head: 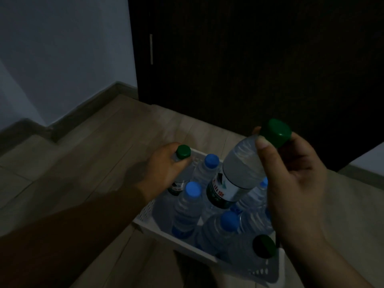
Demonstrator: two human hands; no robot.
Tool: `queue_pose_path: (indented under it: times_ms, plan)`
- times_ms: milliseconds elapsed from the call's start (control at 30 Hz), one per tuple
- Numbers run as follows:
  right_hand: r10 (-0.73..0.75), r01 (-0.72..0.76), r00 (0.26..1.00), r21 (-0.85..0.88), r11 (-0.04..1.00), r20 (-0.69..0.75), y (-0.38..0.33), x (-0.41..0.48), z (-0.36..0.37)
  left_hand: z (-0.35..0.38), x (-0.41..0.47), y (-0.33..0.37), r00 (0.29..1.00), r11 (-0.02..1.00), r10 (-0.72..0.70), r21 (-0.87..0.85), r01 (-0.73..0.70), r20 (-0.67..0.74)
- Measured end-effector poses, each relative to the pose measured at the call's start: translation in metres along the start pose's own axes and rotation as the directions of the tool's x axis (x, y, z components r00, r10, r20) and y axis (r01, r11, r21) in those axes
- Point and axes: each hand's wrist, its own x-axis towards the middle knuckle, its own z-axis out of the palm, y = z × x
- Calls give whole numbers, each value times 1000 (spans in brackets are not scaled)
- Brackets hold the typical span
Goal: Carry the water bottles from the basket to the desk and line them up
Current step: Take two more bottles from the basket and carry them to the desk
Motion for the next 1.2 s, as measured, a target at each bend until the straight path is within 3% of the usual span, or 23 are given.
queue_pose_path:
  times_ms: [267,467,667,800,1000,1200]
  plan:
    - [-24,25,999,35,999,-32,-13,-1,-4,-7,-2,51,970,972,147,-152,-177,-193]
    - [-132,133,990,9,991,-57,-35,4,-2,-29,-10,106,911,925,334,-104,-366,-241]
    - [-310,298,949,-172,939,-51,-64,26,3,-57,-18,180,818,859,487,-4,-513,-307]
    - [-348,336,936,-161,928,-47,-93,48,12,-71,-16,222,834,868,452,-58,-493,-317]
    - [-380,374,925,-136,917,-21,-144,89,32,-91,1,262,919,910,276,-233,-344,-281]
    - [-296,298,955,-148,943,34,-234,152,51,-137,32,364,931,934,224,-208,-289,-289]
